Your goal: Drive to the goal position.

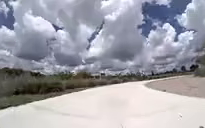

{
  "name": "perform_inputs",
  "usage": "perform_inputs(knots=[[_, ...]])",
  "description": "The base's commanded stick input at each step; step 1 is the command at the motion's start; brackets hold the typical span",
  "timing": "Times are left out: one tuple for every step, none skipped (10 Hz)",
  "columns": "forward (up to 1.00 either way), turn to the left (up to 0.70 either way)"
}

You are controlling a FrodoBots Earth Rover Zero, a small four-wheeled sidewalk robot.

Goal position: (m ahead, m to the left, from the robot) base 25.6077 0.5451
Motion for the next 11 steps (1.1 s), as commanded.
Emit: perform_inputs(knots=[[0.7, -0.12], [0.7, 0.0], [0.7, 0.0], [0.7, 0.0], [0.7, 0.0], [0.7, 0.0], [0.7, 0.0], [0.7, 0.0], [0.7, 0.0], [0.7, 0.0], [0.7, 0.0]])
